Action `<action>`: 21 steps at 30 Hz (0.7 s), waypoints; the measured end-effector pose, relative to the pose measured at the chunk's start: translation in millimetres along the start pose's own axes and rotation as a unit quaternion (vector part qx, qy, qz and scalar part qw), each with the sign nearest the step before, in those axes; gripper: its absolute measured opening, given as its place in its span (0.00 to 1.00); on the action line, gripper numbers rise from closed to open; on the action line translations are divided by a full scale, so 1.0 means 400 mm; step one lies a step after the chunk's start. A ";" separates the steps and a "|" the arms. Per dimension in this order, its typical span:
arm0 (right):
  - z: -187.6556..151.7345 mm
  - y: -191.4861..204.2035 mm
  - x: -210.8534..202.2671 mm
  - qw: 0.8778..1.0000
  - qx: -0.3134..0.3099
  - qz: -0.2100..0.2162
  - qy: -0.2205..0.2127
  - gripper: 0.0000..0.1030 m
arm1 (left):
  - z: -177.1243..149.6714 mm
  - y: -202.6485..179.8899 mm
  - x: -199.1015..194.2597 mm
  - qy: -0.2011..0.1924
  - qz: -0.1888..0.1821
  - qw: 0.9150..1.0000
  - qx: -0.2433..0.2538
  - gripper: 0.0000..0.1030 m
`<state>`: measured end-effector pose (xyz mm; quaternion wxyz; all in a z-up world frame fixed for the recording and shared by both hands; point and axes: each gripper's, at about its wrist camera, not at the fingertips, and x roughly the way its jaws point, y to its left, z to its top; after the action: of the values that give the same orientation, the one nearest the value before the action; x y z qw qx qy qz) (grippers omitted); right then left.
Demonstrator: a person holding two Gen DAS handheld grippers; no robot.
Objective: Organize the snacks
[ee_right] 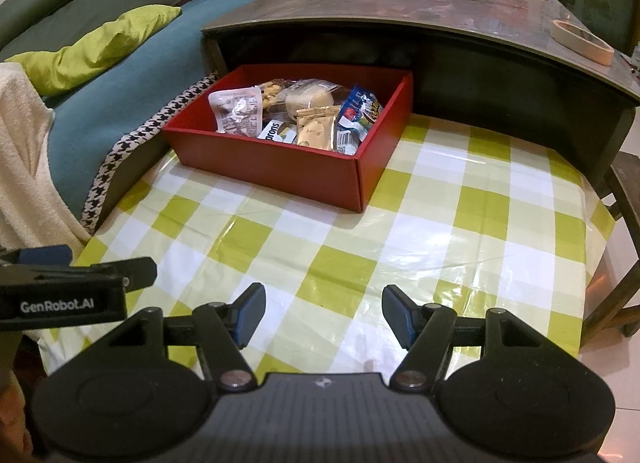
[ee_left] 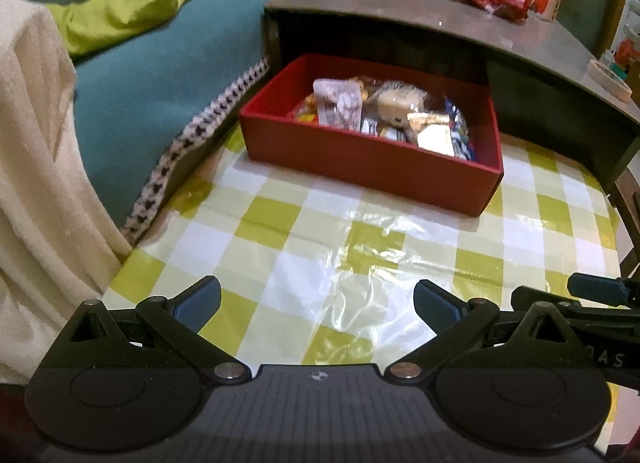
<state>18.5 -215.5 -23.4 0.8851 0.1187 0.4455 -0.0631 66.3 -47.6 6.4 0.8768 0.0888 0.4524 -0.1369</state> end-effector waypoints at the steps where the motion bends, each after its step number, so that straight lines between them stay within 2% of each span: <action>1: 0.000 0.001 0.000 1.000 -0.001 0.000 0.000 0.72 | 0.002 -0.001 -0.005 -0.007 0.000 1.000 0.003 1.00; 9: 0.003 0.004 -0.003 1.000 -0.001 0.002 -0.002 0.72 | 0.012 -0.006 -0.032 -0.034 0.020 0.999 0.012 1.00; 12: 0.007 0.000 -0.006 1.000 0.000 0.005 -0.005 0.72 | 0.019 0.002 -0.062 -0.057 0.008 0.998 0.003 1.00; 15: 0.008 -0.003 -0.008 1.000 0.000 0.007 -0.006 0.72 | 0.028 0.008 -0.081 -0.080 0.011 0.997 -0.003 1.00; 19: 0.009 -0.002 -0.007 1.000 0.000 0.006 -0.006 0.72 | 0.032 0.009 -0.078 -0.077 0.001 0.997 -0.004 1.00; 21: 0.009 0.000 -0.007 1.000 -0.001 0.006 -0.006 0.72 | 0.033 0.009 -0.075 -0.068 -0.027 0.997 -0.006 1.00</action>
<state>19.5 -216.6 -19.1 0.8885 0.1203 0.4390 -0.0582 60.9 -42.9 38.6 0.9020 0.0622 0.3948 -0.1633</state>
